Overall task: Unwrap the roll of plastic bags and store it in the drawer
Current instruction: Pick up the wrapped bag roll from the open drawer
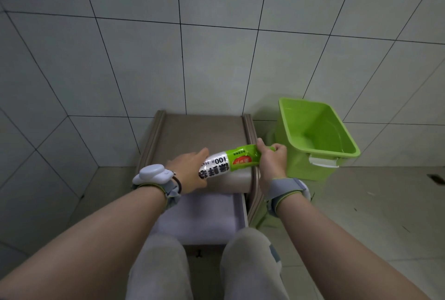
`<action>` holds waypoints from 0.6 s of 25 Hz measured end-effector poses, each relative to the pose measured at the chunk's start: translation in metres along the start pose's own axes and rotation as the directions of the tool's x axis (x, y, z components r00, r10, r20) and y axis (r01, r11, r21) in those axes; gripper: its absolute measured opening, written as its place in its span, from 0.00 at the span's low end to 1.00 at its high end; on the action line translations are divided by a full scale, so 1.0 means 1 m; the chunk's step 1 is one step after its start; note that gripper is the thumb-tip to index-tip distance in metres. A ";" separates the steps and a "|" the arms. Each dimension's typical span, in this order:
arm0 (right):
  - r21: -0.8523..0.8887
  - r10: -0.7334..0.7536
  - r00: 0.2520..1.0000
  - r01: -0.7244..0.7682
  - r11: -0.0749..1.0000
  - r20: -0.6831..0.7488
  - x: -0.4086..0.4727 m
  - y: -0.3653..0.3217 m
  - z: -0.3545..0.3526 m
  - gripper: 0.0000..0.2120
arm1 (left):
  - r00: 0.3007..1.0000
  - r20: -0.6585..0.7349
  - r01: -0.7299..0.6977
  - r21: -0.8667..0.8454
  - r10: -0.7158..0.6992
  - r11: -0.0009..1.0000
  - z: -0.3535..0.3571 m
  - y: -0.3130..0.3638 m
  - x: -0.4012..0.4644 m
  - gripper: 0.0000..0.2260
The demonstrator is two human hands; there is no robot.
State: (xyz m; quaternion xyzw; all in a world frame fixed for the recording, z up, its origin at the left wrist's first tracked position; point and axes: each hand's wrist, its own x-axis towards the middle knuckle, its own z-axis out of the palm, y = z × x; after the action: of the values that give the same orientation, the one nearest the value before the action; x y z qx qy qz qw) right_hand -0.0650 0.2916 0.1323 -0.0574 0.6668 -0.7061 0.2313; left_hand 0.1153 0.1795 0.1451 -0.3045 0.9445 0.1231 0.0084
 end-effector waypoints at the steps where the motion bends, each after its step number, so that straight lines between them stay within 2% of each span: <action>1: 0.015 0.040 0.993 -0.042 0.999 0.111 -0.002 -0.002 -0.001 0.14 | 1.000 -0.004 0.012 0.012 -0.012 1.000 -0.003 -0.003 0.000 0.18; 2: -0.059 0.021 0.981 -0.009 0.998 0.192 -0.003 -0.002 -0.002 0.14 | 1.000 -0.001 0.017 0.024 -0.017 1.000 -0.004 -0.005 -0.001 0.17; 3: -0.155 -0.056 0.971 0.093 0.983 0.231 -0.003 -0.001 -0.004 0.14 | 1.000 0.010 0.012 0.032 -0.012 0.999 -0.005 -0.008 -0.003 0.17; 5: -0.283 -0.225 0.942 0.293 0.913 0.248 -0.001 -0.002 -0.008 0.13 | 0.998 0.056 -0.009 0.012 0.009 1.000 -0.001 -0.014 -0.007 0.17; 6: -0.286 -0.261 0.937 0.322 0.902 0.231 0.001 -0.004 -0.011 0.12 | 0.997 0.077 -0.017 -0.015 0.019 1.000 0.001 -0.017 -0.010 0.17; 7: -0.241 -0.244 0.948 0.290 0.926 0.206 0.003 -0.007 -0.013 0.11 | 0.995 0.092 -0.021 -0.050 0.025 0.999 0.003 -0.021 -0.012 0.17; 9: -0.132 -0.082 0.973 0.112 0.985 0.217 0.007 -0.009 -0.014 0.09 | 0.993 0.109 -0.022 -0.125 0.036 0.992 0.005 -0.029 -0.016 0.16; 11: -0.229 0.150 0.929 -0.073 0.971 0.338 0.004 -0.007 -0.017 0.09 | 0.993 0.103 -0.035 -0.173 0.053 0.984 0.004 -0.034 -0.019 0.17; 13: -0.326 0.351 0.785 -0.201 0.924 0.510 0.001 -0.002 -0.024 0.09 | 0.993 0.101 -0.045 -0.185 0.065 0.982 0.003 -0.034 -0.020 0.17; 15: -0.311 0.424 0.629 -0.289 0.906 0.652 0.001 -0.001 -0.030 0.10 | 0.990 0.124 -0.043 -0.177 0.066 0.983 0.000 -0.035 -0.019 0.16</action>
State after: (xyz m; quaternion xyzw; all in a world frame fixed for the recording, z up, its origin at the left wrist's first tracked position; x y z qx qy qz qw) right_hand -0.0775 0.3187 0.1298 -0.2099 0.5842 -0.5072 0.5978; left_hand 0.1509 0.1633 0.1392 -0.2694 0.9356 0.2249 0.0393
